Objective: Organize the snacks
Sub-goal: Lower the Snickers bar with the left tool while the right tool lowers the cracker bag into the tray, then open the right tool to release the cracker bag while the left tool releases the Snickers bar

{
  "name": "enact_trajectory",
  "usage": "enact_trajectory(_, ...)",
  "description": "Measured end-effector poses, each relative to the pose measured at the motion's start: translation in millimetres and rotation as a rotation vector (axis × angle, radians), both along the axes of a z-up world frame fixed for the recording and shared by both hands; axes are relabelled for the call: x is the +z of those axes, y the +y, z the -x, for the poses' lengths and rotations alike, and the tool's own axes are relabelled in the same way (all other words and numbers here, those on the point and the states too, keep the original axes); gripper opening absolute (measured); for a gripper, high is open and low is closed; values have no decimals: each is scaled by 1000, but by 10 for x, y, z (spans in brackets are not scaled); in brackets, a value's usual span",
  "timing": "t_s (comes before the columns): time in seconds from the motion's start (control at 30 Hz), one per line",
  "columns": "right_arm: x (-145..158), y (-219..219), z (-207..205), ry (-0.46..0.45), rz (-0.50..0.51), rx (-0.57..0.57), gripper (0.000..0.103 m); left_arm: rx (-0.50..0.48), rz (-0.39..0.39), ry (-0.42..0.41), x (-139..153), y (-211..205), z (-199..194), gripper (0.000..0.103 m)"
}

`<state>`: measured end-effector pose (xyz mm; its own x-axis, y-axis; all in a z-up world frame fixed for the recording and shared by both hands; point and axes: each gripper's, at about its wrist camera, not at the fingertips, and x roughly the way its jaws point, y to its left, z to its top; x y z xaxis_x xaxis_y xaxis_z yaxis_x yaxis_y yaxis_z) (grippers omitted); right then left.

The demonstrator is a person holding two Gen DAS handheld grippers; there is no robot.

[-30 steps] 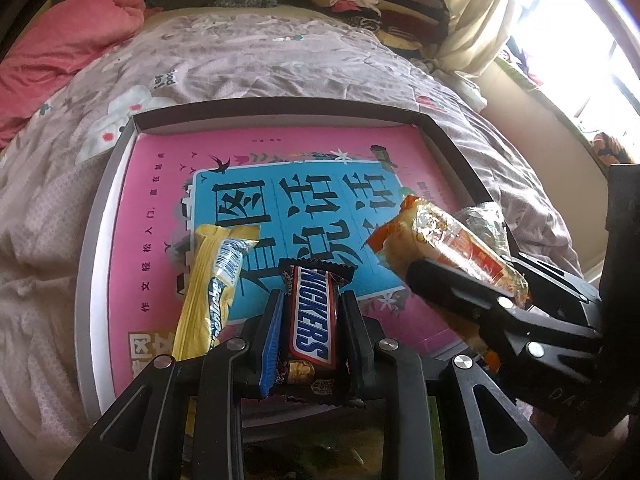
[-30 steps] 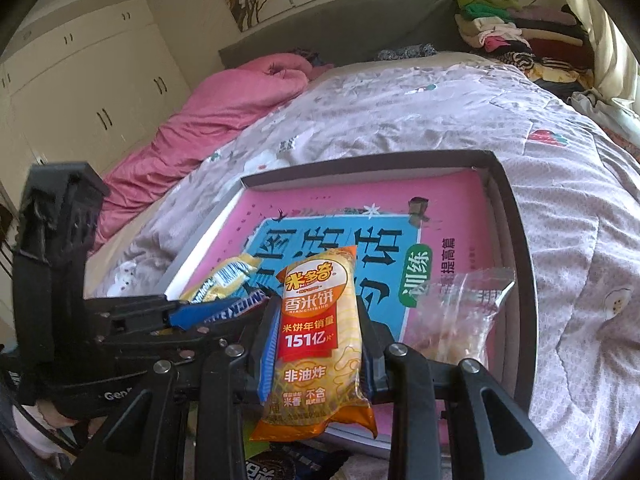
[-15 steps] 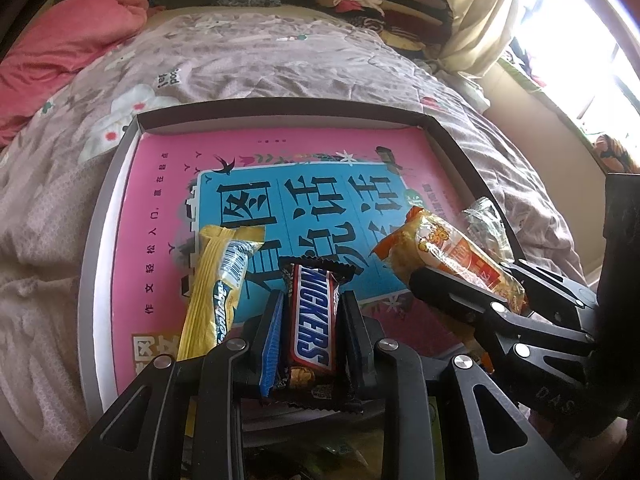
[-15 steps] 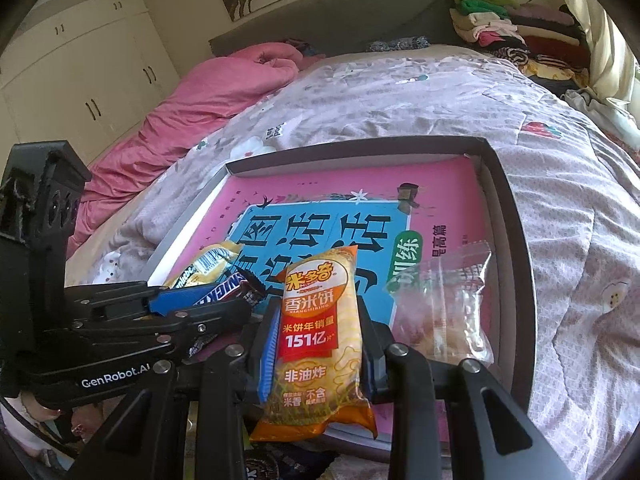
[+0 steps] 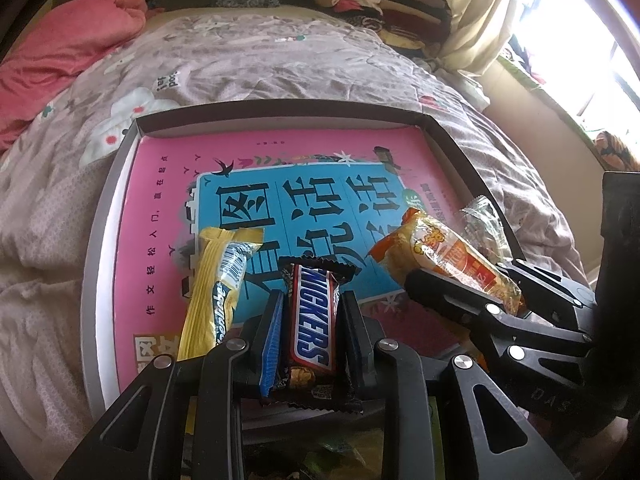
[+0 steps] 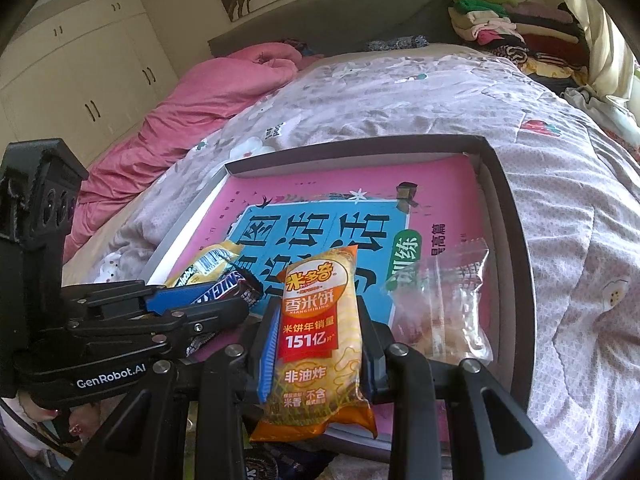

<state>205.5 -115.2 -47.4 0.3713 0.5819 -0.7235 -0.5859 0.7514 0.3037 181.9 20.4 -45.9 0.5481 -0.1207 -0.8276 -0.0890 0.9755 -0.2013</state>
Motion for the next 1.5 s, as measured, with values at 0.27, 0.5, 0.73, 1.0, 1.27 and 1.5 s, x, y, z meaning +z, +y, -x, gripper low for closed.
enact_trajectory(0.27, -13, 22, 3, 12, 7, 11, 35, -5, 0, 6, -7, -8, 1, 29)
enact_trajectory(0.5, 11, -7, 5, 14, -2, 5, 38, -9, -6, 8, 5, -12, -3, 29)
enact_trajectory(0.73, 53, -41, 3, 11, -13, -1, 41, 0, -6, 6, 23, 13, 2, 29)
enact_trajectory(1.0, 51, -39, 14, 6, 18, 2, 42, 6, -8, 5, 39, 30, 18, 30)
enact_trajectory(1.27, 60, -74, -11, -37, 55, -36, 42, 10, 0, 0, 71, 41, 39, 35)
enact_trajectory(1.5, 86, -136, -44, -27, 33, -56, 42, 4, -1, -26, 180, 13, 94, 43)
